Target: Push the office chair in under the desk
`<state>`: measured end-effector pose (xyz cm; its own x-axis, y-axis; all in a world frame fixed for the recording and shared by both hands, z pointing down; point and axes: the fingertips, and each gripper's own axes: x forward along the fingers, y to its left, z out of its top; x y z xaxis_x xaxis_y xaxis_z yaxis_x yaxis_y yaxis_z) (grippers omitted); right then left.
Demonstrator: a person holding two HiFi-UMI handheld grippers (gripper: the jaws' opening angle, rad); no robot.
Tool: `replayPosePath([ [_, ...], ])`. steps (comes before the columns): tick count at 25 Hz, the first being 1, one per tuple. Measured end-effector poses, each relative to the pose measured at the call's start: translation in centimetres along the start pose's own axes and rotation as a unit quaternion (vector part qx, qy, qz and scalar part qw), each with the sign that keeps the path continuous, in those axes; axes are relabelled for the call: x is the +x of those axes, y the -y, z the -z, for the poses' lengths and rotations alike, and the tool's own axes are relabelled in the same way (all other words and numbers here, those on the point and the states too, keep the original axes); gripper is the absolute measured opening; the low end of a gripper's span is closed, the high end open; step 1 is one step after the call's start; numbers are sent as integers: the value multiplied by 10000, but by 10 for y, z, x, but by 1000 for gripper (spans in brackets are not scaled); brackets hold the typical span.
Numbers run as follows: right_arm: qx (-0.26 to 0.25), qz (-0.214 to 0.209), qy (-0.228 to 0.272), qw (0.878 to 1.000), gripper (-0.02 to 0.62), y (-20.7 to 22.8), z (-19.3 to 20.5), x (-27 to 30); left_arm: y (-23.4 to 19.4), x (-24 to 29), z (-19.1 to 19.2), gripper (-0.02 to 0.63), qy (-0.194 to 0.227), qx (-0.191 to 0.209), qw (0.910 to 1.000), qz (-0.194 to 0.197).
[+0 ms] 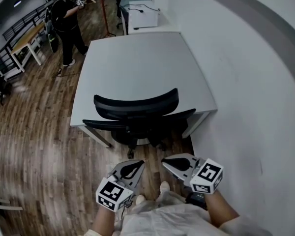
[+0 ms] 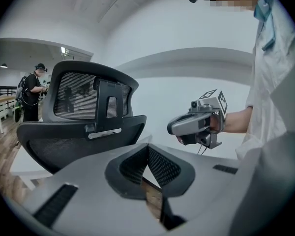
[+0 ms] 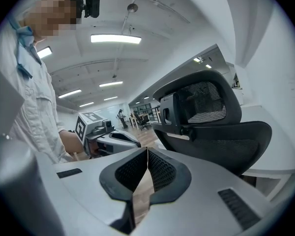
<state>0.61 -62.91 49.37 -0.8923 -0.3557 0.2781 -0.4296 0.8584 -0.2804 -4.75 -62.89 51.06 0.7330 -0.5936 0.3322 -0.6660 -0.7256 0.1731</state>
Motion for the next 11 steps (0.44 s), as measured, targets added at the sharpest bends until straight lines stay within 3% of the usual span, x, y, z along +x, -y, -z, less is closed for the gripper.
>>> replayPosePath([
  [11,-8,0,-95,10000,33,3,4,-1,1,4,2,2,-14,-206,9996,197],
])
